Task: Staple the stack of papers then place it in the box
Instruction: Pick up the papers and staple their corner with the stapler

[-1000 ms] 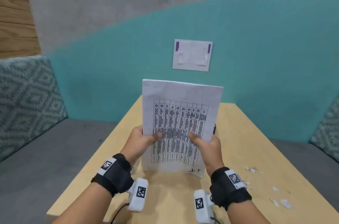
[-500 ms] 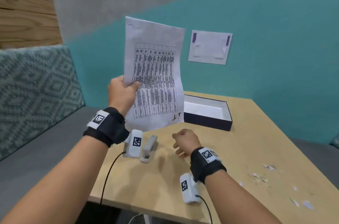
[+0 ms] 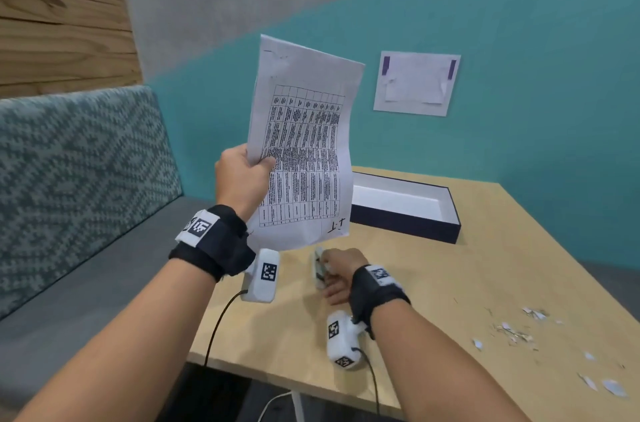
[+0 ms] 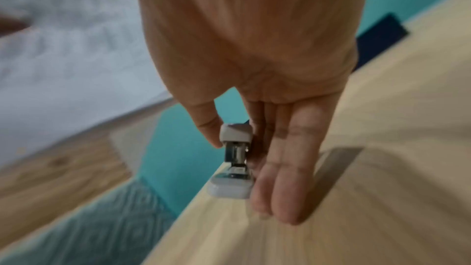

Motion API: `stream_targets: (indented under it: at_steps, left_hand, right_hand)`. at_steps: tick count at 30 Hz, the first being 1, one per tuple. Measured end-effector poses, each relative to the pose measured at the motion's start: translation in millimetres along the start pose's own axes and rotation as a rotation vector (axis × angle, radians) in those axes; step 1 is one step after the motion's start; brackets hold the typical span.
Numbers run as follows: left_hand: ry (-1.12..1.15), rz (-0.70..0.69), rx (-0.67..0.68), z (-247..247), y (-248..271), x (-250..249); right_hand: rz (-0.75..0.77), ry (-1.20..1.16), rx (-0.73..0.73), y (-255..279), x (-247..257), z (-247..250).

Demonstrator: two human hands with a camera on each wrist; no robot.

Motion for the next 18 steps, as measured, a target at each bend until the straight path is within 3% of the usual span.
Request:
stream_targets:
  at_steps: [4,8,12,18]
  left_hand:
    - [-0.014,0.008,0.020,-3.8,2.0,2.6]
    - [0.007,0.024,0.100,-24.5,10.3,7.6]
    - [0.030,0.045,0.244,-50.6,22.8,15.4]
    - [0.053,0.071,0.420,-79.5,50.1,10.7]
  right_hand:
    - [0.053,-0.372,-0.019,1.9,-5.8,59.8]
    - [0.265,-0.653,-0.117,23.6,11.7,124.9]
    - [0.507,-0.676,-0.152,59.3,51.1,169.6]
    - [0.889,-0.676,-0.353,135.0,112.3,195.6]
Point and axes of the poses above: each hand's wrist, its own y-axis away from the middle knuckle, its own z-axis out of the back of the hand, x = y × z, the point moved 4 cm from there along -y, towards the middle knuckle, and after that the axes turned 8 degrees about -z, right-handed, at the moved point
